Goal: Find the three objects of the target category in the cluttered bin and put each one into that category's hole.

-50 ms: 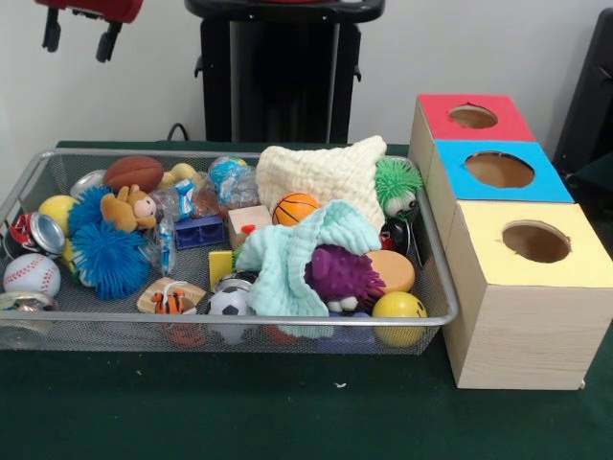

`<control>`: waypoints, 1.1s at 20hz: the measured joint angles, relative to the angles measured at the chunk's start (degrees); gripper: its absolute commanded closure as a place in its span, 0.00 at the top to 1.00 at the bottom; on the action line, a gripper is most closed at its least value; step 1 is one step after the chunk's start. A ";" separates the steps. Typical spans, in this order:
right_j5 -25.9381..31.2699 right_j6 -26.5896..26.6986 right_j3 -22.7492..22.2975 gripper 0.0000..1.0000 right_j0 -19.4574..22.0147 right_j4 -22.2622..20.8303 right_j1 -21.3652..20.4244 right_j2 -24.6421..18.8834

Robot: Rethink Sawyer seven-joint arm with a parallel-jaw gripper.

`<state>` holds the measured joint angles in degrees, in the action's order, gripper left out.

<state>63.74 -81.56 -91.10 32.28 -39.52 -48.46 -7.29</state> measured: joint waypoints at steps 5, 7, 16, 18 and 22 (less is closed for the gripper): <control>-4.13 0.00 -3.28 1.00 1.08 -0.01 0.38 0.58; -5.76 0.00 -4.27 1.00 1.21 -0.02 0.58 0.91; -12.96 0.00 -7.71 1.00 2.07 -0.01 1.62 1.31; -13.87 0.00 -7.93 1.00 2.36 -0.01 1.73 1.30; -18.55 0.00 -9.40 1.00 4.09 -0.01 1.68 1.23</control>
<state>45.19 -81.56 -100.50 36.37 -39.53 -46.78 -6.06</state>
